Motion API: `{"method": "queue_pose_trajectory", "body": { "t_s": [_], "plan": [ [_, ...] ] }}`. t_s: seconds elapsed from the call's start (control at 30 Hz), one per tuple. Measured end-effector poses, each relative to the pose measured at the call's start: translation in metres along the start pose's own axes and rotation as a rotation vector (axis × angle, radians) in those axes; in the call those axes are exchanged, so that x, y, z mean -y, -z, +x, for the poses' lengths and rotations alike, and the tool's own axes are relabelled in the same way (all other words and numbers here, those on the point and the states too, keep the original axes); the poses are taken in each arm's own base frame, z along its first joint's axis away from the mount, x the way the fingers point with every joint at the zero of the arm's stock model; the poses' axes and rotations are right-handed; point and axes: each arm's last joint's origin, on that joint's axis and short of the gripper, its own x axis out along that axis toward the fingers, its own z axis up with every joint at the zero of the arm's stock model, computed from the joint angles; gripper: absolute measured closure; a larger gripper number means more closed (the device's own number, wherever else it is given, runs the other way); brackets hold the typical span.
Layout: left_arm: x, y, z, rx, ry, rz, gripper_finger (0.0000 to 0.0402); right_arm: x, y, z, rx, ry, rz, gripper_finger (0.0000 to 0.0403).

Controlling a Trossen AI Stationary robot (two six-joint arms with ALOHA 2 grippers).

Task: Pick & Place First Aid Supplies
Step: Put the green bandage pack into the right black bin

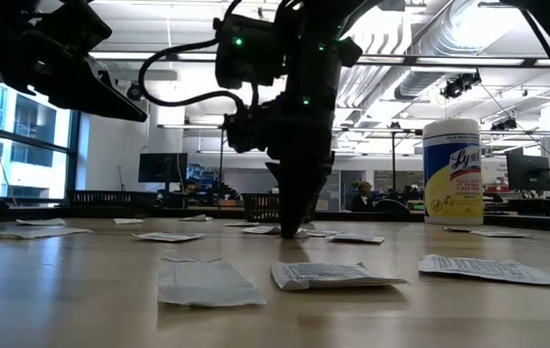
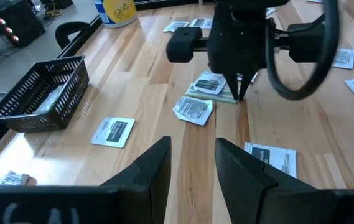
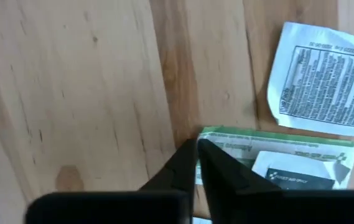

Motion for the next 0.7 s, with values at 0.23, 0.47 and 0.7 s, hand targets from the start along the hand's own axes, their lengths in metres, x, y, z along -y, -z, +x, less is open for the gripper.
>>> {"method": "queue_pose_trajectory", "body": {
  "t_s": [0.23,0.47,0.7],
  "plan": [
    [0.000,0.000,0.000,0.000,0.000,0.000,0.0280,-0.016,-0.006,-0.013,-0.001,0.030,-0.012,0.0399],
    [0.000,0.000,0.000,0.000,0.000,0.000,0.0280,-0.030,-0.030,-0.060,0.064,-0.051,-0.027,0.0401],
    [0.000,0.001,0.000,-0.005,0.000,0.002,0.0280,-0.006,-0.049,-0.097,0.160,0.036,0.053,0.0402]
  ]
}}
